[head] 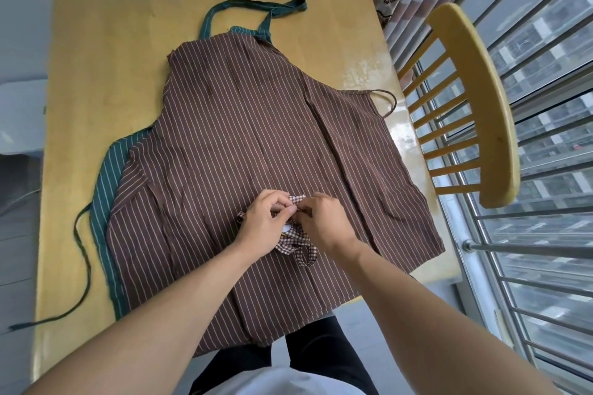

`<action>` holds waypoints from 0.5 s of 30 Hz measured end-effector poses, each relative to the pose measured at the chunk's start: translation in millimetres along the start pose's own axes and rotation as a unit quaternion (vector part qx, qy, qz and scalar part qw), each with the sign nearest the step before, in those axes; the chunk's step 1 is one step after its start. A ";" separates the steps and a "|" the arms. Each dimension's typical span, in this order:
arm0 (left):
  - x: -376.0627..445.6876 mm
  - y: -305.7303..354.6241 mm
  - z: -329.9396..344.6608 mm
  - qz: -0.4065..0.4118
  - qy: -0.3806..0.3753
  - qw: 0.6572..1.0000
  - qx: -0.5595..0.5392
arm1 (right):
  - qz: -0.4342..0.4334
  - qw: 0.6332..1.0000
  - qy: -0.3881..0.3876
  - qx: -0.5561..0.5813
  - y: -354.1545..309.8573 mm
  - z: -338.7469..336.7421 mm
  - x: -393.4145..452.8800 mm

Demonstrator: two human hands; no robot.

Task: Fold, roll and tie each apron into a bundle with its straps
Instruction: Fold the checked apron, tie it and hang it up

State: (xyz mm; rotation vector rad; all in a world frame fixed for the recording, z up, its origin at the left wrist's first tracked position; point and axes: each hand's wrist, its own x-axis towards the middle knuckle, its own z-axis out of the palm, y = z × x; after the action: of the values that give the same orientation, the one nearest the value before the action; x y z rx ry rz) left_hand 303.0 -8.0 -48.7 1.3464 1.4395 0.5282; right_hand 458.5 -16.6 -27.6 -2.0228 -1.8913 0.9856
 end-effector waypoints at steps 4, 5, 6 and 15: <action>-1.5 -0.1 4.4 0.007 0.021 0.999 0.023 | 0.078 0.988 -0.075 0.109 7.7 -20.4 5.9; -2.5 0.8 5.6 0.011 0.020 0.999 0.028 | 0.097 0.981 -0.090 0.143 9.3 -24.2 5.2; -3.2 1.6 6.1 0.013 0.017 0.999 0.033 | 0.121 0.970 -0.104 0.182 11.3 -26.9 5.0; -3.6 6.5 5.5 0.000 -0.013 0.996 0.093 | 0.309 0.822 -0.096 0.470 10.3 -25.7 2.9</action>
State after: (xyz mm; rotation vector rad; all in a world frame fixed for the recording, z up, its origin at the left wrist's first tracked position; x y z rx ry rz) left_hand 310.1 -11.3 -43.7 1.4940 1.4961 0.3834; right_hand 481.8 -8.1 -14.9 -1.8625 -0.4591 1.8380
